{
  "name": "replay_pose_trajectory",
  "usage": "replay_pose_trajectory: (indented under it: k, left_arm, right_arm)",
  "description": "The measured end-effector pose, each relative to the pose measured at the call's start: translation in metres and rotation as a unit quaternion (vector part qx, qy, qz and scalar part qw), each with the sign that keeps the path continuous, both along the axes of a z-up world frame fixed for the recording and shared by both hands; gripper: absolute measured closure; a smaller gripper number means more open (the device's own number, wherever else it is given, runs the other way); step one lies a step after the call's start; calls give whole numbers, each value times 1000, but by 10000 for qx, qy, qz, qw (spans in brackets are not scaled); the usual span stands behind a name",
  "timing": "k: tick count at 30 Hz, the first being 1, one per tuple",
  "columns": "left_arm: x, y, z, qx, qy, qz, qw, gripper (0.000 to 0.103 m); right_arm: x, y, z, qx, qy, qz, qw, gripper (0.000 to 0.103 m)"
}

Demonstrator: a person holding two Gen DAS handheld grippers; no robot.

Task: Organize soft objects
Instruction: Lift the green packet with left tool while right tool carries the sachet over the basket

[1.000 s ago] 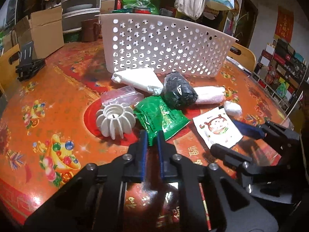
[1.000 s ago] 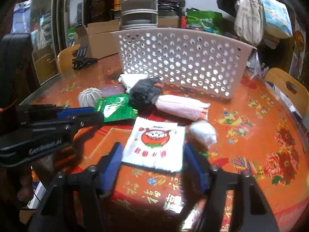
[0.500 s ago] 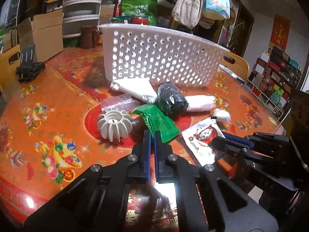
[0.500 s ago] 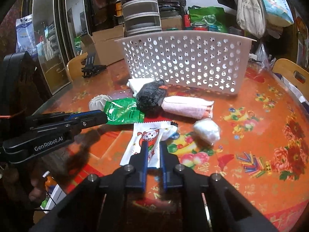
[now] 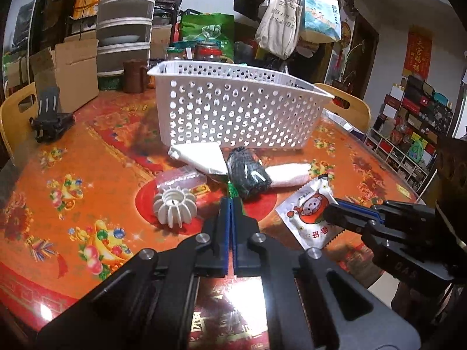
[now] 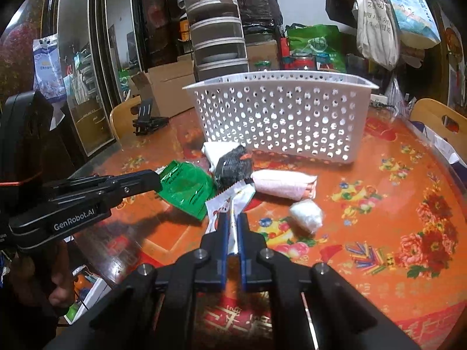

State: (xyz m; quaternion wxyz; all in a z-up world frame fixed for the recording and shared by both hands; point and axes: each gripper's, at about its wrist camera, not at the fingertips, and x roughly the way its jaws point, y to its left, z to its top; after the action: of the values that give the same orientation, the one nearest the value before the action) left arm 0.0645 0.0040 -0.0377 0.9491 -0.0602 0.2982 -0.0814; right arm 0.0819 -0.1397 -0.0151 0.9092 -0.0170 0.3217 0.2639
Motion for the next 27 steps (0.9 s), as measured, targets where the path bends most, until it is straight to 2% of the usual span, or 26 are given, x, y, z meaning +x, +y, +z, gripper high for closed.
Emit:
replay_pose_trajectory:
  k: [27]
  left_arm:
    - [5,-4,66,304,-498,-2,9983,103]
  right_arm:
    - [22,-17,41,80,-205,-93,9997,98]
